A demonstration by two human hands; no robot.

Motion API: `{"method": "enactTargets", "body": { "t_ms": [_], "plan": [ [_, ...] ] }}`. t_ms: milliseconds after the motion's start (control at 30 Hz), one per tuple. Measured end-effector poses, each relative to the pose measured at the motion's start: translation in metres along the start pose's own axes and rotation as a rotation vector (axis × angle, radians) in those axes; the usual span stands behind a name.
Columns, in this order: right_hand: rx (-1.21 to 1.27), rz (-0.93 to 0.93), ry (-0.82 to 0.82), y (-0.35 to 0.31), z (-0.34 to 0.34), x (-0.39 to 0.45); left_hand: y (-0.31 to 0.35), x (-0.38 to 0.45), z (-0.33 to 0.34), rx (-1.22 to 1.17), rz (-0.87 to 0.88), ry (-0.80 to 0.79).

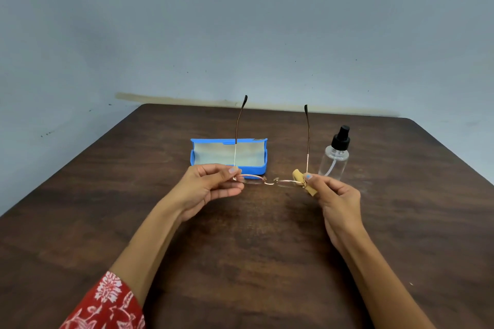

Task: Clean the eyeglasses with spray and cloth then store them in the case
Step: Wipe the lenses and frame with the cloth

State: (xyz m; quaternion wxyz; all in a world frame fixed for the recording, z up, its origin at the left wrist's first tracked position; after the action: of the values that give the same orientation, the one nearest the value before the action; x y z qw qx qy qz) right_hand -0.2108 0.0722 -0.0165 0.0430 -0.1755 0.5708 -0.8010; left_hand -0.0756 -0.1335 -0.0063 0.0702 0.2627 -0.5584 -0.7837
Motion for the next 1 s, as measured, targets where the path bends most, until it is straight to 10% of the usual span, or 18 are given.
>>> {"method": "enactTargets", "body": {
  "t_ms": [733, 1000],
  "plan": [
    [-0.134, -0.149, -0.016, -0.009, 0.017, -0.016, 0.019, 0.0, -0.015, -0.088, 0.15, 0.291],
    [-0.669, -1.169, -0.2, -0.099, 0.095, -0.055, 0.022, -0.006, -0.009, -0.101, 0.181, 0.302]
  ]
}}
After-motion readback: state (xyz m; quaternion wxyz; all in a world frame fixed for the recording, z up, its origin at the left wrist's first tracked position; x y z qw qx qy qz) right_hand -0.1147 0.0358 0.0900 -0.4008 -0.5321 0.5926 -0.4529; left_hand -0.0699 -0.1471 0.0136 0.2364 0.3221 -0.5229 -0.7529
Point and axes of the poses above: each hand's wrist, its own x-axis towards the middle knuckle, its own z-axis out of the palm, y = z × x, the point moved 10 cm from there along x, towards the middle knuckle, and after that the axes turned 12 degrees about -z, right-handed, at the moved point
